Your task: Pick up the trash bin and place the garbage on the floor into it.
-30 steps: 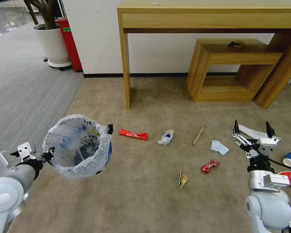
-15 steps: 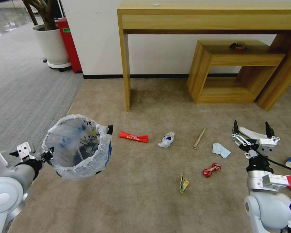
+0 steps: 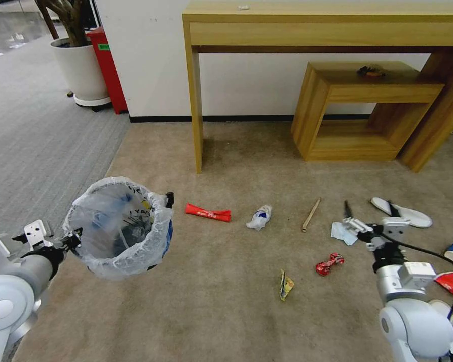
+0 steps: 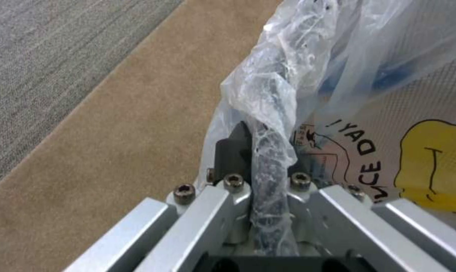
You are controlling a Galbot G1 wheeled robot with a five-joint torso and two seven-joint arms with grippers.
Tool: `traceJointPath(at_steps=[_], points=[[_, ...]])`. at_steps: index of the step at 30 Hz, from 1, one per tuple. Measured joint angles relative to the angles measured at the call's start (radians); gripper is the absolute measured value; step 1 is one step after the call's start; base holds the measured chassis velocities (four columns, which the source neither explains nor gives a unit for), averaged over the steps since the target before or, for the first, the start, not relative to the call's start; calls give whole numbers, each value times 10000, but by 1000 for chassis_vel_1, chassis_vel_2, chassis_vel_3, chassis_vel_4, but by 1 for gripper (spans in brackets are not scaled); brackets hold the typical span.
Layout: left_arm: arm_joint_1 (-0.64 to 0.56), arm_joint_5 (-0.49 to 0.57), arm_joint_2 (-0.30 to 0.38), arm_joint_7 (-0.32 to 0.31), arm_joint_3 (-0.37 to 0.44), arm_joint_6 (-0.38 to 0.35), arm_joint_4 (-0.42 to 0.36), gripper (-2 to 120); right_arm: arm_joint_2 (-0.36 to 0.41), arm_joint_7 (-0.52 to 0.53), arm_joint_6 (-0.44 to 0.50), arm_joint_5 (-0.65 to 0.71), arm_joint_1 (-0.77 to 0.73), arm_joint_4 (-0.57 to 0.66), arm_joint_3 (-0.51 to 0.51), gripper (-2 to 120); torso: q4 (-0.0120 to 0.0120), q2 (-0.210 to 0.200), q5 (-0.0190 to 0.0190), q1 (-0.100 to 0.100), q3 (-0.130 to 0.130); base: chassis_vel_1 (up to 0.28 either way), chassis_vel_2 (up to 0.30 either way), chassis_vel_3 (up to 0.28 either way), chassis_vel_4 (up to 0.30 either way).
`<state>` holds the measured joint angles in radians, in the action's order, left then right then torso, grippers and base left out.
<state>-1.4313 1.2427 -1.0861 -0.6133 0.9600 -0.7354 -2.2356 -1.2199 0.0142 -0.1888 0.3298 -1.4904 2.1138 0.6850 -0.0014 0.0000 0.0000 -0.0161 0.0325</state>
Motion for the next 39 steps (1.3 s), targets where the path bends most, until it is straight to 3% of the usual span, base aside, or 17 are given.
traceJointPath(at_steps=[10,20,25,26,30,39], points=[[6,-3,-11,29,22,0,7,0,927,-908,-1292,1004,160,-421,-1218,100,1,0,0,0,1,0,0,0,0],[21,-64,-31,29,-21,0,-54,0,1194,-939,-2819,1688,469,-902,-2151,100,0,0,0,-1,1,0,0,0,0],[15,-110,-39,30,-44,0,-77,0,1218,-305,-4116,2198,784,-994,-2614,100,-1,0,0,-1,1,0,0,0,0],[2,-123,-44,30,-42,0,-90,0,1220,116,-4732,2527,957,-999,-2777,100,0,0,0,0,1,0,0,0,0],[-30,-130,-47,30,2,0,-128,0,1192,580,-5448,3069,1298,-1247,-3044,100,1,0,-1,-1,1,0,0,0,0],[-90,-146,-56,34,70,0,-161,0,893,1138,-5573,3634,1637,-1959,-3557,100,0,0,-1,-1,1,0,0,0,0]])
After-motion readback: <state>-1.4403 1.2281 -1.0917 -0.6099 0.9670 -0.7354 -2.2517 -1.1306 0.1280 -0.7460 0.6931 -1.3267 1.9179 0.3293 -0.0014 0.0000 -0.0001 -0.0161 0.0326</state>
